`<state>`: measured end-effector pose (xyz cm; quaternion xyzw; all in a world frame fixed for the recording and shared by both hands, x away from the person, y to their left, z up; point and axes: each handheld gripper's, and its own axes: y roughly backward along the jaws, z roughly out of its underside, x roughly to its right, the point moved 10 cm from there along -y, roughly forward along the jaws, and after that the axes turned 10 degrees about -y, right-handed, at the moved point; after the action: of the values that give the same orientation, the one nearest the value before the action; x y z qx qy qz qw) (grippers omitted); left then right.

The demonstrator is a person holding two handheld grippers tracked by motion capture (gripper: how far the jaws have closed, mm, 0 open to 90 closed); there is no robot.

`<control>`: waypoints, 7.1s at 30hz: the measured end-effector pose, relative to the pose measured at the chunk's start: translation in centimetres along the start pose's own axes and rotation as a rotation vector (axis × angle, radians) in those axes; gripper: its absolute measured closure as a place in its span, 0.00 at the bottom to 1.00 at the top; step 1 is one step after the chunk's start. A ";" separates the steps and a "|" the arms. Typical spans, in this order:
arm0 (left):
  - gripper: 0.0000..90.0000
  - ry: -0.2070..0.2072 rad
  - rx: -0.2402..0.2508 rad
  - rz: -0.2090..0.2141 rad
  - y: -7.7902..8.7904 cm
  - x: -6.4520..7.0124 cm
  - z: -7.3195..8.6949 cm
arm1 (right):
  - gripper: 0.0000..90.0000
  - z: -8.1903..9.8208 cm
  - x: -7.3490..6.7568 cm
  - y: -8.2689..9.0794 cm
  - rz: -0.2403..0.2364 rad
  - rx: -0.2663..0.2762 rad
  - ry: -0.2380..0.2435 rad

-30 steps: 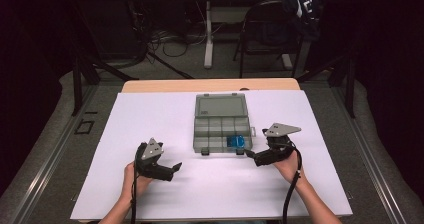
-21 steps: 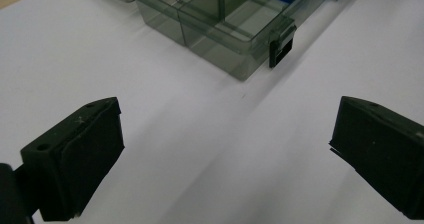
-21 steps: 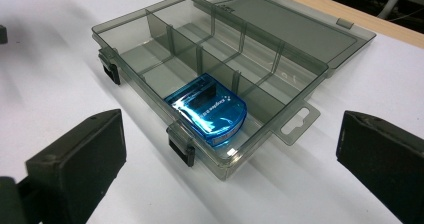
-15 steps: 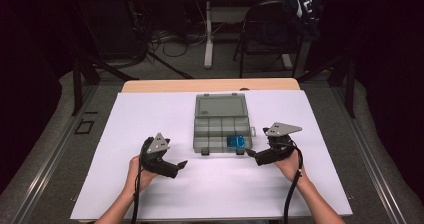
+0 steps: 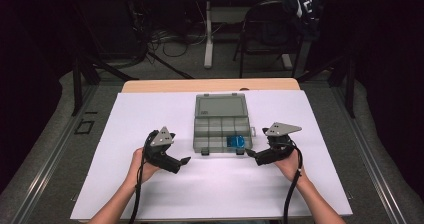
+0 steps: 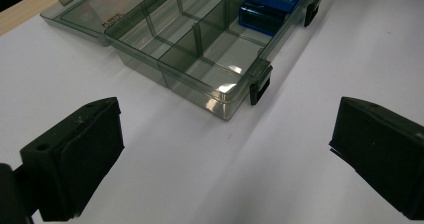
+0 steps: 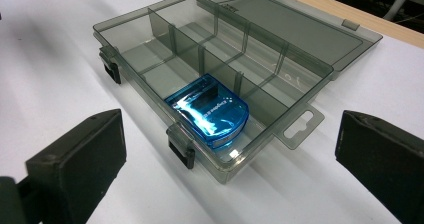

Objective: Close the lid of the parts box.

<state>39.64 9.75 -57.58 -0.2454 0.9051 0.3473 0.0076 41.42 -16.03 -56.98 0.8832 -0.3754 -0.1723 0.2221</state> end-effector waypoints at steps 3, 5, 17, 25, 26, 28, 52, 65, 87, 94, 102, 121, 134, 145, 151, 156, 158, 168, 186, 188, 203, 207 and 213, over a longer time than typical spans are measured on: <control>0.00 -0.012 0.000 0.005 -0.3 0.0 -0.4 | 0.00 0.1 0.1 0.1 -0.002 -0.004 0.000; 0.00 -0.021 0.005 0.012 -0.5 0.0 -0.7 | 0.00 0.1 0.1 0.1 -0.003 -0.003 0.000; 0.00 -0.078 0.008 0.063 -2.0 0.2 -2.6 | 0.00 0.1 0.1 0.5 -0.012 0.004 -0.011; 0.00 -0.117 -0.002 0.086 -2.7 0.0 -3.3 | 0.00 0.2 0.1 0.3 -0.020 -0.003 -0.014; 0.00 -0.123 -0.003 0.087 -2.7 0.0 -3.3 | 0.00 0.3 0.1 0.4 -0.018 -0.005 -0.014; 0.00 -0.127 -0.005 0.094 -2.9 0.0 -3.5 | 0.00 0.3 0.1 0.4 -0.020 -0.004 -0.016; 0.08 -0.243 -0.058 0.181 -4.9 1.2 -5.4 | 0.00 0.4 0.0 0.3 -0.034 -0.018 -0.019; 0.38 -0.292 -0.116 0.226 -6.6 1.4 -4.9 | 0.00 0.5 0.0 0.2 -0.036 -0.023 -0.018; 0.77 -0.355 -0.159 0.297 -8.6 2.3 -4.1 | 0.00 0.6 0.0 0.1 -0.037 -0.033 -0.021; 0.81 -0.375 -0.180 0.313 -9.1 2.5 -3.7 | 0.00 0.7 0.0 0.1 -0.034 -0.037 -0.017; 0.89 -0.426 -0.185 0.304 -9.4 2.4 -3.7 | 0.00 0.7 0.0 0.0 -0.032 -0.037 -0.020; 0.93 -0.546 -0.147 0.357 -9.4 2.4 -3.6 | 0.00 0.9 0.2 -0.1 -0.025 -0.051 -0.024; 0.94 -0.587 -0.124 0.382 -9.4 2.3 -3.5 | 0.00 0.3 0.9 -0.1 0.041 -0.017 -0.026; 0.94 -0.603 -0.121 0.389 -9.4 2.3 -3.5 | 0.00 -0.7 2.3 -0.8 0.103 -0.026 -0.027; 0.94 -0.591 -0.117 0.394 -9.4 2.3 -3.4 | 0.00 -1.0 3.4 -1.4 0.123 -0.032 -0.037; 0.94 -0.593 -0.115 0.394 -9.5 2.3 -3.5 | 0.00 -1.5 4.2 -2.0 0.132 -0.041 -0.047; 0.94 -0.601 -0.119 0.393 -9.5 2.3 -3.5 | 0.00 -1.5 4.4 -2.4 0.129 -0.052 -0.049; 0.94 -0.607 -0.124 0.392 -9.5 2.3 -3.5 | 0.00 -2.9 5.8 -3.5 0.137 -0.054 -0.045; 0.94 -0.609 -0.123 0.395 -9.5 2.3 -3.5 | 0.40 -4.7 8.9 -5.4 0.132 -0.068 -0.060; 0.94 -0.611 -0.124 0.396 -9.5 2.3 -3.5 | 0.48 -4.9 9.3 -5.6 0.130 -0.070 -0.067; 0.94 -0.611 -0.116 0.402 -9.5 2.3 -3.5 | 0.99 -4.2 10.9 -8.4 0.172 -0.139 -0.025; 0.94 -0.611 -0.111 0.405 -9.5 2.3 -3.5 | 1.00 -3.5 11.1 -9.3 0.179 -0.164 -0.017; 0.94 -0.623 -0.108 0.414 -9.5 2.3 -3.5 | 1.00 -2.3 11.2 -10.1 0.182 -0.221 -0.018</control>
<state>42.39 0.46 -61.33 0.0599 0.8702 0.4466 0.1992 55.86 -17.47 -61.82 0.8141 -0.4346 -0.1995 0.3293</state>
